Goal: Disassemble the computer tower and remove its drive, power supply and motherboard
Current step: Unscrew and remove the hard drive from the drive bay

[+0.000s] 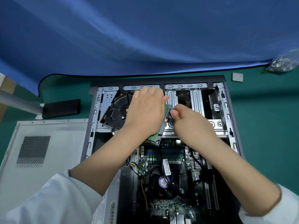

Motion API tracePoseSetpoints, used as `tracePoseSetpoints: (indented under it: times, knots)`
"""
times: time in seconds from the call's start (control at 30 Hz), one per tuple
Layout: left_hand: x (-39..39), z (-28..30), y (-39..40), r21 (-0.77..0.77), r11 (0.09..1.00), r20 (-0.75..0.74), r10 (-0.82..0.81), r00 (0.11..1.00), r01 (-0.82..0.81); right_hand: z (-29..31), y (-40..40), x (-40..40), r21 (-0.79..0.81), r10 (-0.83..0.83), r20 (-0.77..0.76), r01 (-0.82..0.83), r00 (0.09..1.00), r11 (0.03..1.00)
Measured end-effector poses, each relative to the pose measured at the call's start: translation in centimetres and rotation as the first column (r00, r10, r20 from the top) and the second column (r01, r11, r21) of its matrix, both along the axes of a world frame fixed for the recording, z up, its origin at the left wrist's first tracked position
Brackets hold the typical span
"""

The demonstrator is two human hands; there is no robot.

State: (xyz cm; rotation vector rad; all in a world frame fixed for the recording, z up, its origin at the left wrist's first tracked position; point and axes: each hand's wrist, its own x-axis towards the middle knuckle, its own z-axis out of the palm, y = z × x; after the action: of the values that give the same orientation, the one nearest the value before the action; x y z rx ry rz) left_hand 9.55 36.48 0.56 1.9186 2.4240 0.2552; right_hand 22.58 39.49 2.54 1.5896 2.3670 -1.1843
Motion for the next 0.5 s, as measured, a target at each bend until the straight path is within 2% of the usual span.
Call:
tracePoseSetpoints:
  times: [0.07,0.17,0.23,0.3,0.4,0.43,0.5]
  knots:
    - [-0.1,0.0,0.0,0.002,1.000,-0.012,0.001,1.000,-0.001,0.0,-0.4,-0.2,0.021,-0.015,-0.013,0.015,1.000,1.000]
    - [-0.2,-0.1,0.0,-0.002,1.000,-0.016,-0.011,1.000,0.011,0.6,2.0,0.0,-0.191,0.042,-0.032,-0.047,0.999,0.980]
    - [-0.1,-0.1,0.0,-0.005,1.000,-0.012,-0.019,1.000,0.019,1.3,3.0,0.1,-0.288,0.022,-0.055,-0.037,0.998,0.957]
    - [-0.1,-0.2,0.1,-0.002,1.000,-0.014,-0.016,1.000,0.016,1.0,2.2,0.0,-0.213,0.005,-0.047,-0.015,0.999,0.977]
    - [-0.1,-0.1,0.0,0.010,1.000,-0.004,-0.007,1.000,0.007,-0.1,-0.5,-0.1,0.048,0.003,-0.004,-0.003,1.000,0.999]
    - [-0.1,-0.1,-0.1,0.009,1.000,0.000,-0.007,1.000,0.007,-0.1,-0.6,0.0,0.038,0.002,-0.012,-0.001,1.000,0.999]
    - [-0.1,0.1,-0.1,0.004,1.000,0.004,-0.010,1.000,0.010,0.2,0.9,0.2,-0.133,0.010,-0.060,-0.018,0.998,0.991]
